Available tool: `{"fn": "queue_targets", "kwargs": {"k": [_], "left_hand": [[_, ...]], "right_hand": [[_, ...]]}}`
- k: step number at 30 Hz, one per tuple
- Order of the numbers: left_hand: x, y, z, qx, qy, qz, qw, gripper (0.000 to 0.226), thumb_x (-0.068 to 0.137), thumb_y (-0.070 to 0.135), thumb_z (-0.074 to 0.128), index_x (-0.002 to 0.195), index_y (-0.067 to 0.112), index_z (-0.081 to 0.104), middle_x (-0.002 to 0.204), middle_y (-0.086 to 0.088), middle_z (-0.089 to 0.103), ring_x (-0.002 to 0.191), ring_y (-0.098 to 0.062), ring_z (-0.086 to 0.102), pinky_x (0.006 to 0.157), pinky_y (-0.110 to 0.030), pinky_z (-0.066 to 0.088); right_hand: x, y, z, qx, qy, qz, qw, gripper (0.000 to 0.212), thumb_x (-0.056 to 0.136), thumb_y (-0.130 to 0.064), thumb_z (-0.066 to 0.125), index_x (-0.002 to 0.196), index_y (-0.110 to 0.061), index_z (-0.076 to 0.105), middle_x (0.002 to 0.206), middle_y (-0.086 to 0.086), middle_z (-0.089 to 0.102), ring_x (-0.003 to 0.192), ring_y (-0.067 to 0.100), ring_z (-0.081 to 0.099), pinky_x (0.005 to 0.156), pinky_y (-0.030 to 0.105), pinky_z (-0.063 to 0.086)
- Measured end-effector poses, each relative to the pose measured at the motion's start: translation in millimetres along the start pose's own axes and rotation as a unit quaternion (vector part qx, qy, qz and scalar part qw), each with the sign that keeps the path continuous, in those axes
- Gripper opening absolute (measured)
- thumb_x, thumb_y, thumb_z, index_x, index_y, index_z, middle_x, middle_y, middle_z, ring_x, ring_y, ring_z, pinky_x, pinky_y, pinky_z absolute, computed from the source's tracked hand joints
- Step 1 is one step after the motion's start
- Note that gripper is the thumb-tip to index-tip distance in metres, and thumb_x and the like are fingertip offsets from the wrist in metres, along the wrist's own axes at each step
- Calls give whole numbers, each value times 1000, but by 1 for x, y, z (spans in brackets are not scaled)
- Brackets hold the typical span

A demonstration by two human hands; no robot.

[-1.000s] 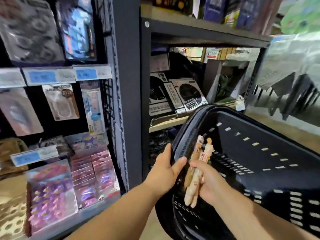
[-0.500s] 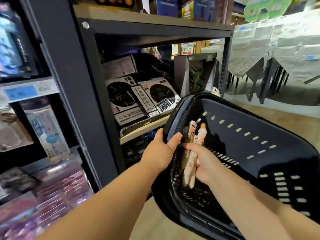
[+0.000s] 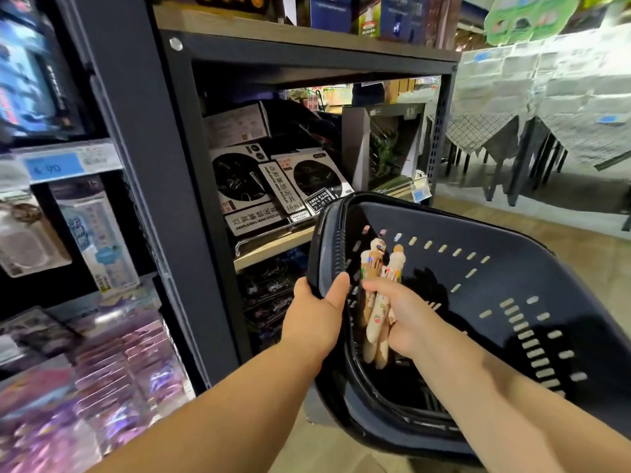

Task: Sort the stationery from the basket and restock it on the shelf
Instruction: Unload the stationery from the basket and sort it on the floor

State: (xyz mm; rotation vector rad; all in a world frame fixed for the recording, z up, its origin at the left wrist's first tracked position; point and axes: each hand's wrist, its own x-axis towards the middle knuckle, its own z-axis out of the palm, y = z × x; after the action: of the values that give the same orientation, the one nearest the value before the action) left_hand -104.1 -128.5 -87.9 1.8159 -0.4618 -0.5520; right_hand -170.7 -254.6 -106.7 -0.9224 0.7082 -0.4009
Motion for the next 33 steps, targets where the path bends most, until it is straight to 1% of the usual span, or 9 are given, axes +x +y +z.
{"fn": "queue_targets", "kwargs": {"k": [3, 9, 13, 17, 22, 25, 29, 31, 33], "left_hand": [[-7, -7, 12, -43, 4, -36, 998, 76, 88, 63, 53, 148, 21, 30, 129, 2, 56, 117, -24, 54, 102, -37, 44], [-20, -35, 37, -130, 16, -128, 983, 63, 95, 53, 50, 143, 15, 35, 105, 1, 44, 94, -20, 44, 84, -32, 35], [3, -32, 47, -99, 14, -113, 989, 61, 91, 56, 56, 134, 13, 46, 111, -3, 58, 104, -27, 57, 94, -36, 44], [28, -30, 41, -26, -9, -93, 995, 74, 90, 61, 52, 147, 16, 35, 138, -9, 54, 123, -32, 53, 108, -45, 40], [27, -9, 32, 36, -76, 49, 995, 71, 93, 69, 26, 144, 23, 46, 148, -5, 46, 139, -25, 38, 116, -45, 28], [20, 3, 23, -30, -119, 100, 987, 66, 88, 77, 28, 121, 29, 61, 113, 0, 70, 111, -14, 62, 104, -39, 46], [21, -1, 0, -75, -108, 94, 987, 66, 88, 76, 27, 129, 30, 48, 60, -3, 63, 57, -12, 63, 75, -40, 54], [17, -1, -21, -103, -90, 89, 987, 55, 93, 70, 28, 132, 35, 43, 70, 1, 70, 62, -7, 67, 71, -35, 54], [10, -3, -48, -121, -78, 92, 985, 58, 90, 72, 33, 135, 36, 40, 102, 3, 73, 93, -12, 70, 90, -41, 55]], "right_hand": [[-7, -9, -10, -38, -6, -2, 999, 19, 79, -15, 72, 96, -8, 66, 70, 8, 60, 62, 22, 59, 61, 34, 50], [-12, -26, -31, -50, -22, -19, 998, 10, 85, -15, 66, 91, -6, 68, 71, 8, 65, 70, 22, 63, 68, 33, 52], [-6, -23, -39, -50, -5, -15, 999, 15, 83, -14, 68, 96, -7, 67, 74, 9, 65, 71, 23, 63, 68, 33, 53], [2, -29, -35, -42, -6, -19, 999, 18, 82, -14, 70, 97, -6, 65, 76, 10, 63, 69, 23, 63, 68, 34, 54], [10, -27, -12, -66, -43, -17, 997, 14, 83, -16, 68, 91, -5, 64, 66, 11, 62, 57, 24, 61, 59, 34, 52], [10, -20, 10, -56, -45, -25, 997, 17, 88, -17, 65, 99, -6, 70, 80, 13, 72, 74, 28, 69, 67, 37, 54], [-4, -13, 50, -53, -77, -53, 994, 16, 89, -20, 64, 97, -6, 69, 81, 10, 75, 75, 22, 72, 68, 34, 55], [-12, -8, 74, -57, -79, -80, 992, 34, 84, -32, 72, 109, -9, 66, 86, 7, 75, 79, 20, 73, 72, 34, 56], [-21, 0, 100, -80, -81, -100, 988, 54, 77, -51, 74, 115, -15, 62, 94, 5, 75, 87, 20, 73, 81, 38, 56]]}}
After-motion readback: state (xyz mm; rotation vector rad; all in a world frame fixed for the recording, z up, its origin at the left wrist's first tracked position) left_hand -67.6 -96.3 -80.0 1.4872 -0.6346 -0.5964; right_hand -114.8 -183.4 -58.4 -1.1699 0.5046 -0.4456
